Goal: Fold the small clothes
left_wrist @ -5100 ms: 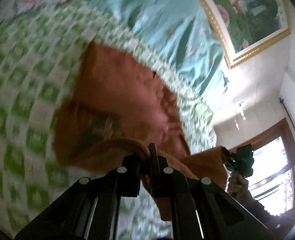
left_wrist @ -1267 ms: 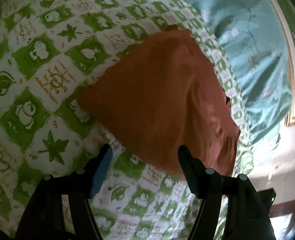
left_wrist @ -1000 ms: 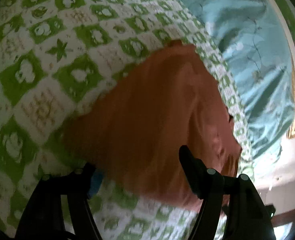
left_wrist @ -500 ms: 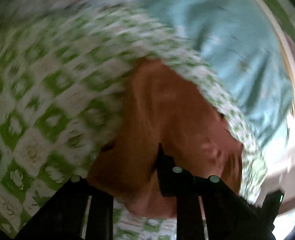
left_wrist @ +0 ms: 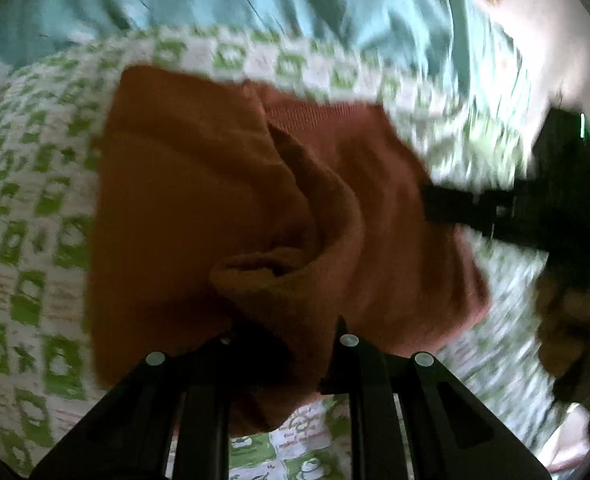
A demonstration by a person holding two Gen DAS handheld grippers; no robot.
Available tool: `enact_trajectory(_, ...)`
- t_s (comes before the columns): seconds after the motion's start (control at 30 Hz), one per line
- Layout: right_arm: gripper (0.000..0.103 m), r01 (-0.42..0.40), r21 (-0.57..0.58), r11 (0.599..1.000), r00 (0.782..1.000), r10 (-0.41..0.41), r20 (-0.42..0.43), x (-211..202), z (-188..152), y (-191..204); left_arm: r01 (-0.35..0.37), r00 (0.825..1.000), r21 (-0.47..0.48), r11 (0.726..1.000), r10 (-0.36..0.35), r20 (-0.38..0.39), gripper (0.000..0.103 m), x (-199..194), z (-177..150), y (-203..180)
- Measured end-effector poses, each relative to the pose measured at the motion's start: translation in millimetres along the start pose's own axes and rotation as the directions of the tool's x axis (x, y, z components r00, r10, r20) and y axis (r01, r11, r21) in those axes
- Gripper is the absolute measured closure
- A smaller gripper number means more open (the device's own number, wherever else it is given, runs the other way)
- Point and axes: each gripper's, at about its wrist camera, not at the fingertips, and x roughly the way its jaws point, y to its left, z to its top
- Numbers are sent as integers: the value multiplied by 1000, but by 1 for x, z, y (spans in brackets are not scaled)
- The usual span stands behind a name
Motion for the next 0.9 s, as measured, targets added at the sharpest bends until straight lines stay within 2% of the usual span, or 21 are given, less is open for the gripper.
enact_trajectory(0.13,58,-58,-6,998,996,58,-69,31,14,11,-19,1000,31,999,19,6,88,2,-4,-3)
enact_trajectory(0.2,48,-81,-26,996,992,78,-98,48,20,20,-19,1000,35,999,19,5,88,2,-3,-1)
enact_trajectory(0.3,46,-126,-44,991,984,119,-133,77,32,36,-26,1000,41,999,26,3,88,1,-3,-1)
enact_trajectory(0.43,46,-129,-67,989,979,116,-165,109,48,52,-31,1000,41,999,31,2,88,1,1,-3)
enact_trajectory(0.47,50,-121,-85,989,979,104,-176,117,51,57,-33,999,47,998,33,2,88,1,2,-4)
enact_trajectory(0.5,79,-108,-104,989,978,86,-192,124,53,61,-34,999,50,998,34,1,88,0,3,-4)
enact_trajectory(0.53,89,-88,-122,989,978,63,-199,127,54,64,-33,999,57,998,33,1,88,-4,5,-5)
enact_trajectory(0.57,89,-72,-138,988,978,43,-203,127,56,67,-29,1000,62,998,28,5,88,-9,7,-7)
enact_trajectory(0.63,91,-95,-163,982,983,67,-170,109,59,74,-2,1000,62,998,1,24,88,-23,15,-12)
enact_trajectory(0.77,91,-132,-188,973,990,120,-77,54,70,76,118,991,74,990,-122,52,88,-36,34,-37)
enact_trajectory(0.9,91,-64,-195,979,998,62,-17,14,78,49,190,980,159,969,-198,32,88,-16,42,-76)
